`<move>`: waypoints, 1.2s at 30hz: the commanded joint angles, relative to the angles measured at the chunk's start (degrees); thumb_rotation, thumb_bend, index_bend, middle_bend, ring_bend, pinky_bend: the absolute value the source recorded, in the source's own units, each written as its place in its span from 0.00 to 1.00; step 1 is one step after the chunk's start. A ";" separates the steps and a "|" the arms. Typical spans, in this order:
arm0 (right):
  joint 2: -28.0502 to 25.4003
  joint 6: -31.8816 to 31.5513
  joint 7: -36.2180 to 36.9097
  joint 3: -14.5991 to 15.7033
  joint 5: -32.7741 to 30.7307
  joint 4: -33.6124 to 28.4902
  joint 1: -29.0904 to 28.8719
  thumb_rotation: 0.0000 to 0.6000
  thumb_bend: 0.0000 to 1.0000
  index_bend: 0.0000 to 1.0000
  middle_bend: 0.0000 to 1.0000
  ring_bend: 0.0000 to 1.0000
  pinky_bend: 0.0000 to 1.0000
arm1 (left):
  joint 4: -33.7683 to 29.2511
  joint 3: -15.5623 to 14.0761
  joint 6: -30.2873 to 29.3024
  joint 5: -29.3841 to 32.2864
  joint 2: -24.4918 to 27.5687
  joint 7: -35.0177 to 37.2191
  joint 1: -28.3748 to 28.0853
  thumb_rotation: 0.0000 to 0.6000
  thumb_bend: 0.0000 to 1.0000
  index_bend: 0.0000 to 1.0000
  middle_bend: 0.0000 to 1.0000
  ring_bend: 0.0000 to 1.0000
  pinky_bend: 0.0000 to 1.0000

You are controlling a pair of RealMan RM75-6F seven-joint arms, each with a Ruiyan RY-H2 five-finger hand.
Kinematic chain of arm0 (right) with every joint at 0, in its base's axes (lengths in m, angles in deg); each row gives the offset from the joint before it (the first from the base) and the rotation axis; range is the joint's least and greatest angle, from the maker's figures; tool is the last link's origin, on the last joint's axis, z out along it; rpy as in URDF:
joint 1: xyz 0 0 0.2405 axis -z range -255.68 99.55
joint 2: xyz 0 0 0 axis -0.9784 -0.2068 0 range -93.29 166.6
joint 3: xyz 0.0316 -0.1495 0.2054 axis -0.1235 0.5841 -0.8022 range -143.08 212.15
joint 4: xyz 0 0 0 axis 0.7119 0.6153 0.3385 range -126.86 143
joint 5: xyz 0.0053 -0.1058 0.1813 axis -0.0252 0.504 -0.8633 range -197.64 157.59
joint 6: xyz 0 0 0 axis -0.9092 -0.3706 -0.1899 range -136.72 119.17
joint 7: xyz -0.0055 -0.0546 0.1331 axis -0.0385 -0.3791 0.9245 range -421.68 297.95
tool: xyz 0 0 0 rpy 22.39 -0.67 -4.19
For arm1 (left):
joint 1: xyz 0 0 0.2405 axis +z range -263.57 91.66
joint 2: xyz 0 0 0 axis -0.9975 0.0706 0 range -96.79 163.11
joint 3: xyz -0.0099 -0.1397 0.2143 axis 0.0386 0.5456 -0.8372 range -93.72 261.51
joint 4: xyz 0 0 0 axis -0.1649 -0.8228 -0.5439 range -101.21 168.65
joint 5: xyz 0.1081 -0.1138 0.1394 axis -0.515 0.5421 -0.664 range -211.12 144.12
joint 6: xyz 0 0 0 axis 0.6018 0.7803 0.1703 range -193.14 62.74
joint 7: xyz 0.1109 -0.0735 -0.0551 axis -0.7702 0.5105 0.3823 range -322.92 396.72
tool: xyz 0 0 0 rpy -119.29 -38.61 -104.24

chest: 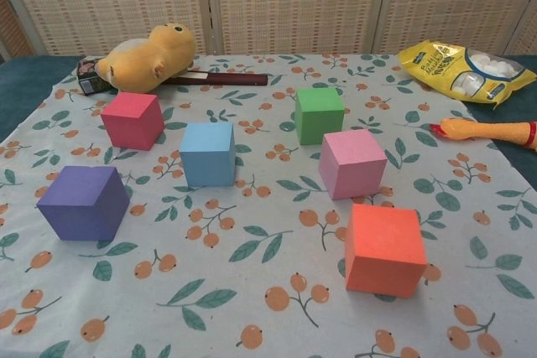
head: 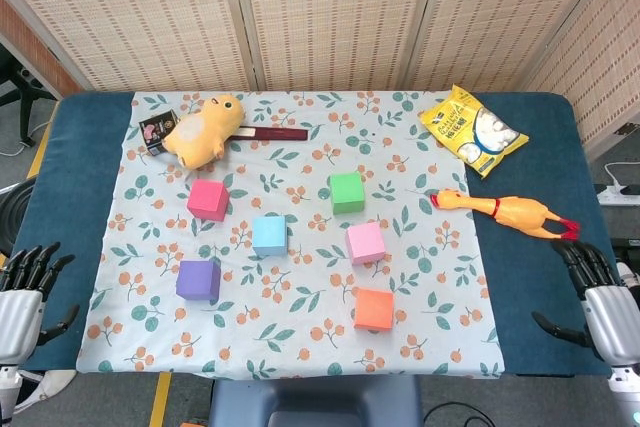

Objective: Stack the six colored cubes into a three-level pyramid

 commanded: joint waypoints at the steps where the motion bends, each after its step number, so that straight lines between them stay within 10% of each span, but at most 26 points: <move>1: -0.80 0.40 -0.04 -0.52 0.38 -0.67 -0.75 1.00 0.05 0.00 0.07 0.00 0.03 | -0.85 0.32 3.09 -1.88 1.23 0.75 -2.91 1.00 0.31 0.19 0.07 0.00 0.03; 18: -2.81 1.76 -1.07 -0.88 2.14 -3.47 -2.74 1.00 0.05 0.00 0.07 0.00 0.03 | -8.93 5.63 28.05 0.60 2.89 4.87 -22.92 1.00 0.31 0.19 0.08 0.04 0.06; 36: -3.38 1.17 -1.57 -0.32 2.09 -4.13 -2.16 1.00 0.05 0.00 0.07 0.00 0.03 | -3.89 9.82 47.59 26.98 -11.67 -14.03 -42.16 1.00 0.32 0.03 0.00 0.00 0.06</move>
